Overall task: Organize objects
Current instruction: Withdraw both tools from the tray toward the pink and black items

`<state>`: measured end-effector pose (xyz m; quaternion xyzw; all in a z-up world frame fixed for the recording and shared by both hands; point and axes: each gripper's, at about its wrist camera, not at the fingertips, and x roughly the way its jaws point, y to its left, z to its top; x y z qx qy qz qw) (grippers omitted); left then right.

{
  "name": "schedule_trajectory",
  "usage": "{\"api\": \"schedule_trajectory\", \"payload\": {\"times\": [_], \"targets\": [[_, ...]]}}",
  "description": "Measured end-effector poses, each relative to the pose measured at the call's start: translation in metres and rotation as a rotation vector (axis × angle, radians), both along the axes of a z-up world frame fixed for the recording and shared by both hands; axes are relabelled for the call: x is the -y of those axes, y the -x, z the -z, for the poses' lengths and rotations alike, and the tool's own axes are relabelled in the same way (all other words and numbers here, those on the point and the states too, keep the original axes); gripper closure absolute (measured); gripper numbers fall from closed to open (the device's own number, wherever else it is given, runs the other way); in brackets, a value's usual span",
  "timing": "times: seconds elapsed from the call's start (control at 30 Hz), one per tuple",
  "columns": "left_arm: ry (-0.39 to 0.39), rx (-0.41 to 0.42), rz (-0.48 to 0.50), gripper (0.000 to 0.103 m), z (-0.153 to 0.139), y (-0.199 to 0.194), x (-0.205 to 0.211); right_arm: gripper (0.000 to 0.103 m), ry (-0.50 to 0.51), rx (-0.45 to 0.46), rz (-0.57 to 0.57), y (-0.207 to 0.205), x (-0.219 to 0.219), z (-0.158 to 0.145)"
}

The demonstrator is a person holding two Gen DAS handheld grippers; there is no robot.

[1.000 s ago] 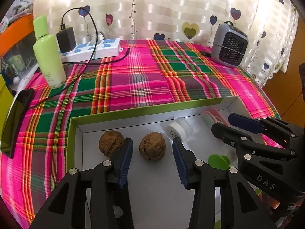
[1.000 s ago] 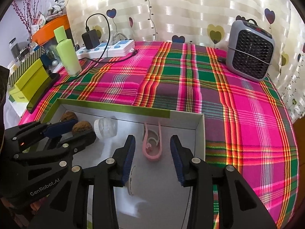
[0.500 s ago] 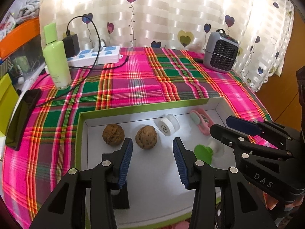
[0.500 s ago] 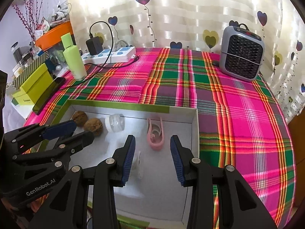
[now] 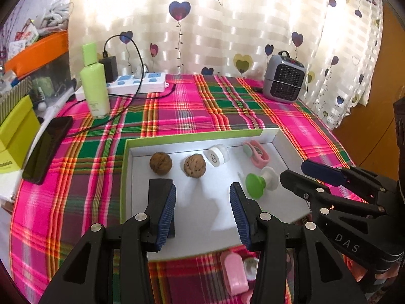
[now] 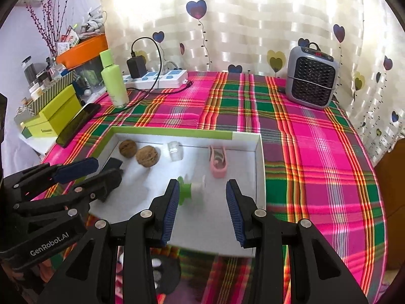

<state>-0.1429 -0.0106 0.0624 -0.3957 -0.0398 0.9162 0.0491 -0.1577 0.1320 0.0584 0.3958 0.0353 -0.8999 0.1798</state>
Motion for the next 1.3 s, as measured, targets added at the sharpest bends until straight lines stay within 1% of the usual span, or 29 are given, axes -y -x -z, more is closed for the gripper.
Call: {"api": "schedule_trajectory", "payload": {"times": [0.37, 0.43, 0.63, 0.77, 0.9, 1.07, 1.17, 1.23, 1.3], "targets": [[-0.005, -0.012, -0.005, 0.06, -0.002, -0.033, 0.001, 0.064, 0.021, -0.01, 0.015, -0.032, -0.003, 0.0], [0.005, -0.016, -0.003, 0.06, -0.001, -0.038, 0.001, 0.064, 0.032, -0.012, 0.017, -0.038, -0.004, 0.0], [-0.002, -0.014, -0.004, 0.06, 0.002, -0.052, 0.001, 0.064, 0.041, -0.015, 0.011, -0.056, -0.006, 0.003], [-0.017, -0.008, -0.002, 0.06, 0.007, -0.059, 0.003, 0.064, 0.049, -0.018, 0.01, -0.066, -0.008, 0.005], [-0.035, -0.004, -0.001, 0.06, 0.012, -0.067, 0.008, 0.064, 0.032, -0.03, 0.014, -0.076, -0.009, 0.008], [-0.059, 0.005, -0.004, 0.06, 0.019, -0.076, 0.013, 0.064, 0.052, -0.019, -0.004, -0.086, -0.011, 0.014], [-0.059, 0.013, -0.002, 0.06, 0.024, -0.081, 0.014, 0.064, 0.06, -0.009, -0.021, -0.09, -0.01, 0.017], [-0.065, 0.014, -0.001, 0.06, 0.025, -0.083, 0.016, 0.064, 0.071, -0.008, -0.041, -0.093, -0.01, 0.019], [-0.078, 0.015, -0.004, 0.06, 0.026, -0.086, 0.02, 0.064, 0.105, 0.006, -0.076, -0.096, -0.009, 0.022]]}}
